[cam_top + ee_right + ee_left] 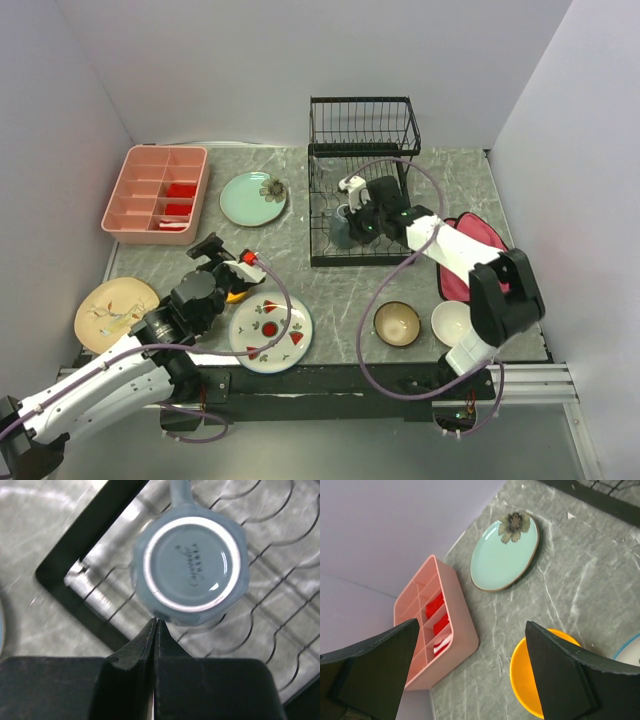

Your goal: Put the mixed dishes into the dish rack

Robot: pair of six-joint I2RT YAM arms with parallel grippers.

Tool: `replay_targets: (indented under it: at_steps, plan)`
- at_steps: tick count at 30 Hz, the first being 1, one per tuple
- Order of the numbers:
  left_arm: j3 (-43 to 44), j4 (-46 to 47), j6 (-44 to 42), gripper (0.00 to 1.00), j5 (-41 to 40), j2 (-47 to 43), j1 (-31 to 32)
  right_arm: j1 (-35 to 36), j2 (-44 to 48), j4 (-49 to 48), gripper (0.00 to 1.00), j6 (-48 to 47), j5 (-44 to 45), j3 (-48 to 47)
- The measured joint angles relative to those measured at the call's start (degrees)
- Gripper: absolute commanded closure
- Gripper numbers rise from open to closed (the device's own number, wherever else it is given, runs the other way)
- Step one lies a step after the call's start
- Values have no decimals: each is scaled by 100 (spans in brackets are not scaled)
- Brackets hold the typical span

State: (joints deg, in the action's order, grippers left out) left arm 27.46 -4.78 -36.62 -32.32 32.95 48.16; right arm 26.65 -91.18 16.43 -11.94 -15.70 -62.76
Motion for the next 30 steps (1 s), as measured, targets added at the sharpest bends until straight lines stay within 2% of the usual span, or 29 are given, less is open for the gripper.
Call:
replay_targets:
  at_steps: [8,16,21,26,30]
  plan:
    - [0,-33,129,6,17,345,-168,-61,-597,-184,100,9,575,-328]
    - [-9,-39,400,7,11,238,-197,136,-348,-46,100,-337,-149,-463]
    - [-179,-181,651,7,0,-181,-258,444,-605,103,100,-348,-308,-1060]
    - [-197,-310,734,6,-7,-192,-739,455,-1187,66,100,-358,57,-1631]
    - [-203,11,605,6,-2,-26,-1202,435,-1646,116,100,-459,577,-1886]
